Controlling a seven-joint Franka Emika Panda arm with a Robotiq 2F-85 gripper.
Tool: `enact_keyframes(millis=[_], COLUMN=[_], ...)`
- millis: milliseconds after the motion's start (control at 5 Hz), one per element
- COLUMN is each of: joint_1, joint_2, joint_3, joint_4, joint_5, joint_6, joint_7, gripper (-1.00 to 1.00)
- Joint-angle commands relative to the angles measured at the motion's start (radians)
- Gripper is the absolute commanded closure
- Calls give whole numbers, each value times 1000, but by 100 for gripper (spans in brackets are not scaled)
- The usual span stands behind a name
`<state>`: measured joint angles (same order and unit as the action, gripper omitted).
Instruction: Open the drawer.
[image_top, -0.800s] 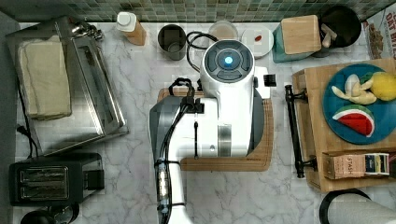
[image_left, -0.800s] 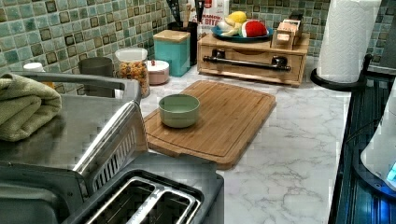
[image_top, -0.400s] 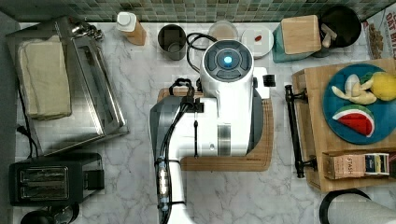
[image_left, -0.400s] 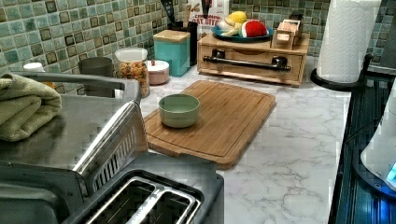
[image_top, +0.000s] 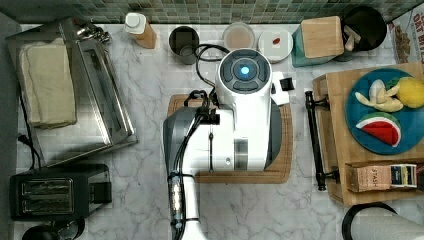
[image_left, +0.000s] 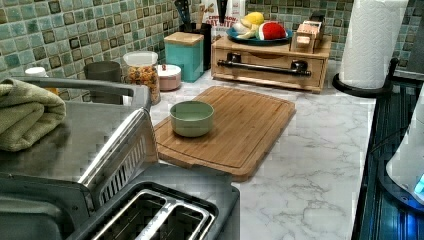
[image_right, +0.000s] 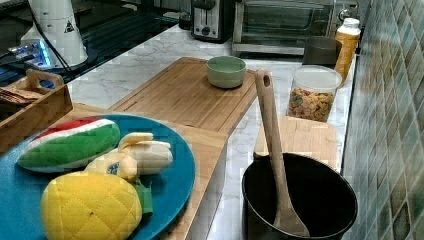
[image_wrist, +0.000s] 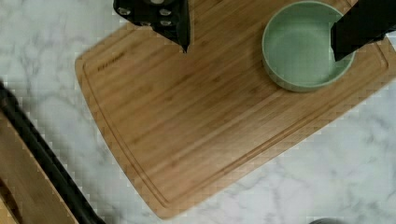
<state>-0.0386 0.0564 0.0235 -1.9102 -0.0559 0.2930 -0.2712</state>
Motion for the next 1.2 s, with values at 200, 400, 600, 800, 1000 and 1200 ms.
enact_keyframes(millis=[200,400,600,800,1000,1200], joint_1=[-100,-90,-124,-154,-175,-201], joint_2=[-101,-98,-95,-86,-71,-55], joint_3=[-19,-70,-74,-84,-103,-116], joint_4=[-203,-267,-289,-314,-348,-385], joint_5=[-44,-99,-124,-178,-230,-270], joint_6=[145,248,283,345,420,512], joint_7=[-467,-577,-650,-700,-743,-760], gripper=[-100,-100,-100,-100,-100,-100])
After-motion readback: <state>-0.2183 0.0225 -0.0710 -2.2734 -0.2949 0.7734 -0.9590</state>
